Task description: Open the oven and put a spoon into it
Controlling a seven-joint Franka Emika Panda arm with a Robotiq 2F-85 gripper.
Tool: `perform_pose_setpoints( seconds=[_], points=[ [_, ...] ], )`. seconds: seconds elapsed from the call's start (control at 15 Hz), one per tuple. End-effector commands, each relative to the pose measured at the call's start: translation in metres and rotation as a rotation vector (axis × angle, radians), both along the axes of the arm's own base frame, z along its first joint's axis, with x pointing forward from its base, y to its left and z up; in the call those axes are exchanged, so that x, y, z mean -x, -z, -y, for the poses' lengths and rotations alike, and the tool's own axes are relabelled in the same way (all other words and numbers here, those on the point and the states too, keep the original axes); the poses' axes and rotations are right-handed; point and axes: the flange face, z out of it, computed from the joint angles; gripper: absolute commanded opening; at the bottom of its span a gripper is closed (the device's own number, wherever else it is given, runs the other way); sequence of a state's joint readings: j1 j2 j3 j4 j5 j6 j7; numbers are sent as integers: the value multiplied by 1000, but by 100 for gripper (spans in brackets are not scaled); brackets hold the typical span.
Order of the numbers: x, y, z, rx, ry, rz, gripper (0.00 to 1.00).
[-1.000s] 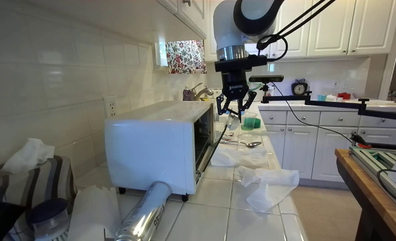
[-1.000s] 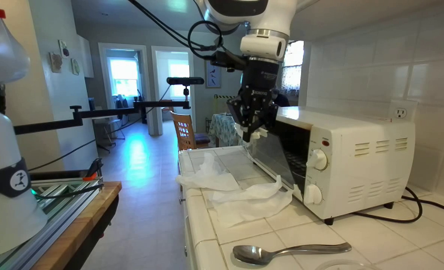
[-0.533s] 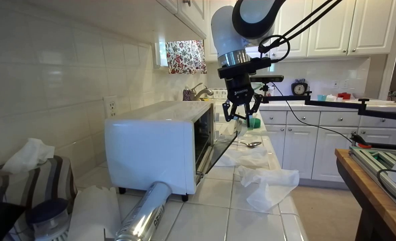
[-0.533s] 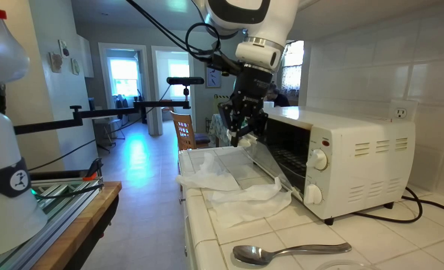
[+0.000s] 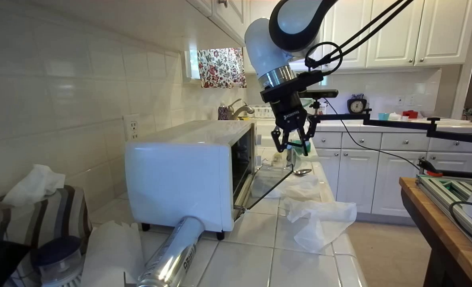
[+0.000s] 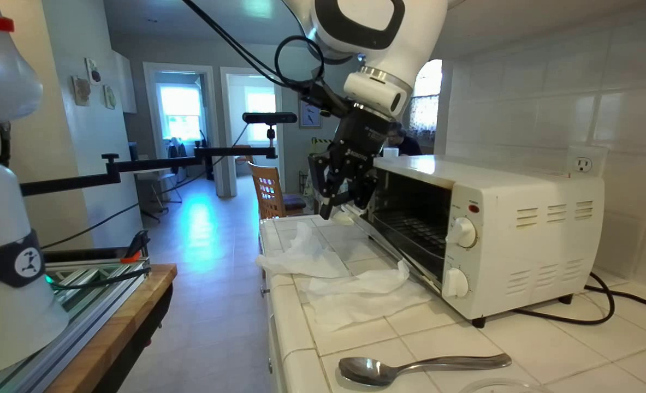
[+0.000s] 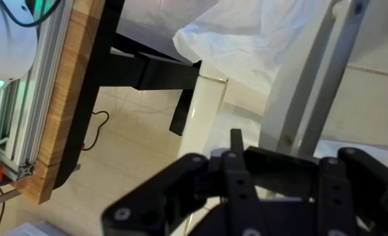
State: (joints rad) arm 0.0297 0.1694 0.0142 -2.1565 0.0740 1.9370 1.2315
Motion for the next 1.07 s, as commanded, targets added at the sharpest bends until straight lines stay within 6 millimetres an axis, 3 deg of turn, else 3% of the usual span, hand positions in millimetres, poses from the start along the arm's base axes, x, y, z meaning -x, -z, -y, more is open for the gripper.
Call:
perform_pose_setpoints(
  seconds=[0.0,1.0],
  points=[
    [-5,1,1,-8,0,-51,0],
    [11,13,-15,-6,-74,-297,0]
  ],
)
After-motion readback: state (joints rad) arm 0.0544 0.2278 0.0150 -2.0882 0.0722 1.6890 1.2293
